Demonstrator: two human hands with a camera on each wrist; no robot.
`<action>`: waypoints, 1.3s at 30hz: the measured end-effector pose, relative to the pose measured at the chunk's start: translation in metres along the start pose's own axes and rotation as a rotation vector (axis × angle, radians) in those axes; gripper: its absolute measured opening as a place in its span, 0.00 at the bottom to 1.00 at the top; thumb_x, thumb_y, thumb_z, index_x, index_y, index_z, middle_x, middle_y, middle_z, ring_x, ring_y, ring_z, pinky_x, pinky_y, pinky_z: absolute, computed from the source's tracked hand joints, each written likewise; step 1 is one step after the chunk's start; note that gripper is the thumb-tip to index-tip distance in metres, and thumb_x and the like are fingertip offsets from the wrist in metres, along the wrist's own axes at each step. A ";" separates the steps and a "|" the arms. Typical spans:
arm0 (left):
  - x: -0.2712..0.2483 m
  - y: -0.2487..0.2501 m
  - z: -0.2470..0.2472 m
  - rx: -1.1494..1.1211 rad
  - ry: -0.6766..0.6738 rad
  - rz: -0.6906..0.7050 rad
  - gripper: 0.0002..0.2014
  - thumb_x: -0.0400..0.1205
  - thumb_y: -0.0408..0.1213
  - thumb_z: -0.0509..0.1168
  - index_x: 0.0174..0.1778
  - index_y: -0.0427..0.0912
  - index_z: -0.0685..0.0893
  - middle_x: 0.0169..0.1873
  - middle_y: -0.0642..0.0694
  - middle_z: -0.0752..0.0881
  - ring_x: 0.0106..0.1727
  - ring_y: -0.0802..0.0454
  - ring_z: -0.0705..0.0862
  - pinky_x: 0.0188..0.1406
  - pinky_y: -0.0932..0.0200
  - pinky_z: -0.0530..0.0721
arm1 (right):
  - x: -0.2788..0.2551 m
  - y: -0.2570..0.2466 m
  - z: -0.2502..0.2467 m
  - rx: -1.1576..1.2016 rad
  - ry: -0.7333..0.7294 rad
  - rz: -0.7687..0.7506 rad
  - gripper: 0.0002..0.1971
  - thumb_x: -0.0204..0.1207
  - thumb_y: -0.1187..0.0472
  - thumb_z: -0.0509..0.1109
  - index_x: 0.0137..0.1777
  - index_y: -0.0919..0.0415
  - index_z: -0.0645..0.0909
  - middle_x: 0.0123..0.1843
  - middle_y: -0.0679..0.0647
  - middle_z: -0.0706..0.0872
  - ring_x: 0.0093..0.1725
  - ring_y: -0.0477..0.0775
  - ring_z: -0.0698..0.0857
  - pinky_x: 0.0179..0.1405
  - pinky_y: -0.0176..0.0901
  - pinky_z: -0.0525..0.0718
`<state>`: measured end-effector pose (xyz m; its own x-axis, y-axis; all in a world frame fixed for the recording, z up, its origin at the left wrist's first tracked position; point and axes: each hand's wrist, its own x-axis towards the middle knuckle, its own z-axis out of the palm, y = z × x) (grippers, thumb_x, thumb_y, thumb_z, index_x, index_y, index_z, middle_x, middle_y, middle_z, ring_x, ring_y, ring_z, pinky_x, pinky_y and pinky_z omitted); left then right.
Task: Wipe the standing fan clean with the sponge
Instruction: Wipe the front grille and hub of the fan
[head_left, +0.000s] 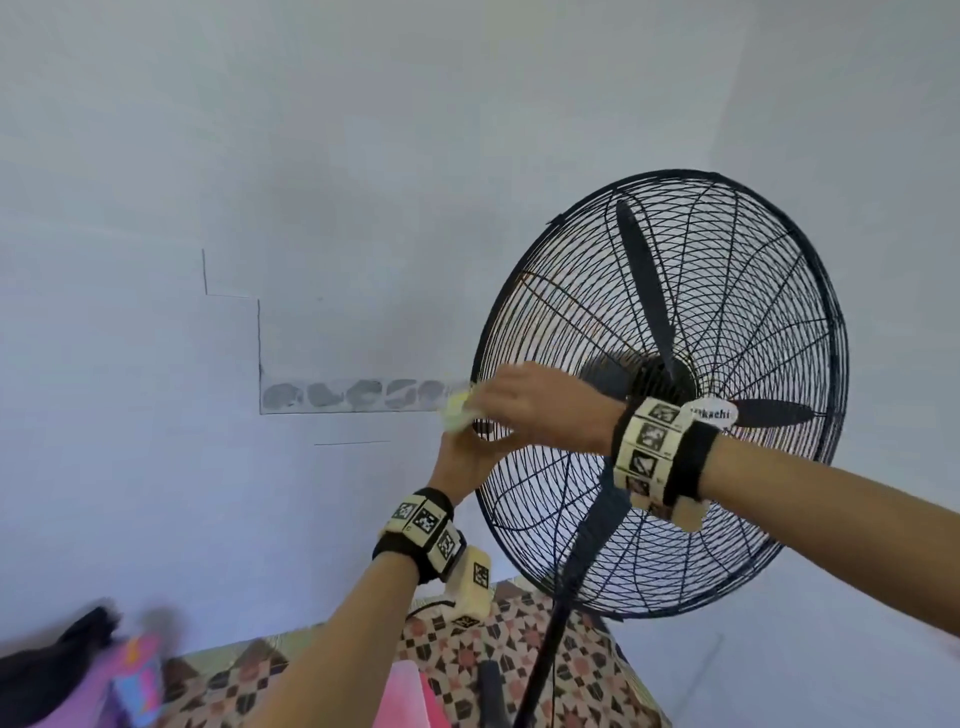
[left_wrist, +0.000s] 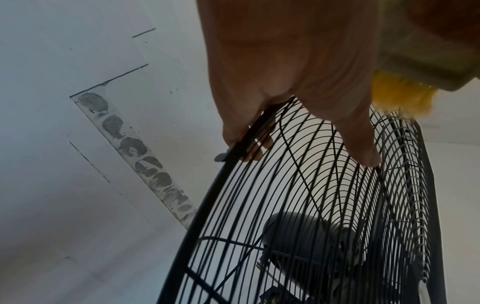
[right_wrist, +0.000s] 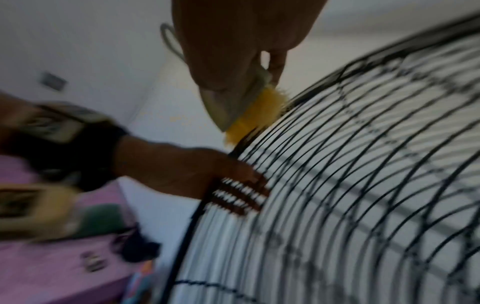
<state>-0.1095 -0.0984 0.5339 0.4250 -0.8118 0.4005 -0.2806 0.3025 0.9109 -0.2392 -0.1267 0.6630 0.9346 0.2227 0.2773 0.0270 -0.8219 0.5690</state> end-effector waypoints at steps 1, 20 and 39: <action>0.000 -0.001 0.000 0.009 -0.009 -0.005 0.23 0.77 0.43 0.82 0.64 0.46 0.81 0.55 0.54 0.86 0.64 0.54 0.86 0.57 0.62 0.82 | -0.002 -0.006 -0.001 0.020 -0.041 -0.034 0.20 0.76 0.68 0.77 0.68 0.64 0.84 0.59 0.61 0.90 0.55 0.63 0.88 0.50 0.61 0.89; -0.008 0.010 0.001 -0.026 0.004 0.013 0.42 0.69 0.57 0.85 0.75 0.50 0.73 0.62 0.61 0.81 0.62 0.69 0.79 0.52 0.71 0.75 | -0.006 0.050 -0.037 0.036 0.606 0.417 0.13 0.85 0.66 0.70 0.67 0.63 0.87 0.56 0.57 0.93 0.46 0.50 0.82 0.46 0.57 0.87; -0.002 0.009 0.004 0.053 0.023 -0.010 0.48 0.62 0.69 0.84 0.72 0.47 0.77 0.63 0.52 0.86 0.64 0.53 0.85 0.68 0.45 0.85 | -0.033 0.040 -0.029 0.135 0.551 0.274 0.15 0.85 0.62 0.66 0.66 0.65 0.87 0.50 0.60 0.91 0.43 0.59 0.86 0.39 0.52 0.88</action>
<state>-0.1163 -0.0955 0.5410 0.4477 -0.8025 0.3944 -0.3213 0.2672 0.9085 -0.2795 -0.1517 0.6991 0.5951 0.2026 0.7777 -0.1090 -0.9384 0.3279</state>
